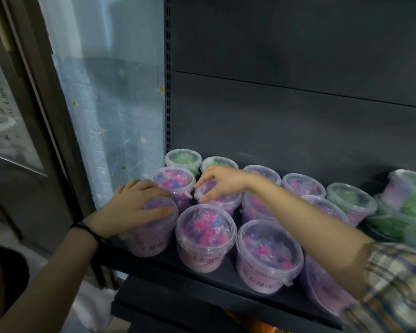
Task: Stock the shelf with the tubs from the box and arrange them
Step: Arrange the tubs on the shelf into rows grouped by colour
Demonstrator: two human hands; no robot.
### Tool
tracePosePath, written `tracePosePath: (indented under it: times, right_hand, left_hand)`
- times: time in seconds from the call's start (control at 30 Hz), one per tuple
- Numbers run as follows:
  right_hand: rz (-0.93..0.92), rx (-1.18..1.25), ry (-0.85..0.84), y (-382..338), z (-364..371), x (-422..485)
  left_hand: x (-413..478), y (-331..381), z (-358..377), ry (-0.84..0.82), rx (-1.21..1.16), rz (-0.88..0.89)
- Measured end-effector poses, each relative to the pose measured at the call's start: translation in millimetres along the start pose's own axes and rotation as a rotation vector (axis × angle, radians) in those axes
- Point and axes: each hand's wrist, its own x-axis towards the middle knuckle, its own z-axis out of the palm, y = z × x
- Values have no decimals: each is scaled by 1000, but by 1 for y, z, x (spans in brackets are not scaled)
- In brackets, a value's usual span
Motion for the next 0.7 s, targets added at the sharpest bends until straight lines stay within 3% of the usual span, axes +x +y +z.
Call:
tracePosePath:
  times: [0.1, 0.17, 0.33, 0.47, 0.7]
  right_hand:
    - [57, 192, 187, 14, -16, 7]
    - [186, 145, 372, 29, -25, 22]
    - [550, -39, 184, 49, -24, 52]
    - [582, -68, 145, 42, -14, 66]
    - [469, 133, 327, 51, -17, 65]
  left_hand:
    - [10, 14, 4, -50, 30, -48]
    - [19, 26, 6, -96, 22, -89]
    - [40, 39, 15, -234, 70, -161]
    - [46, 41, 22, -256, 150, -185]
    - [47, 40, 27, -243, 183, -195]
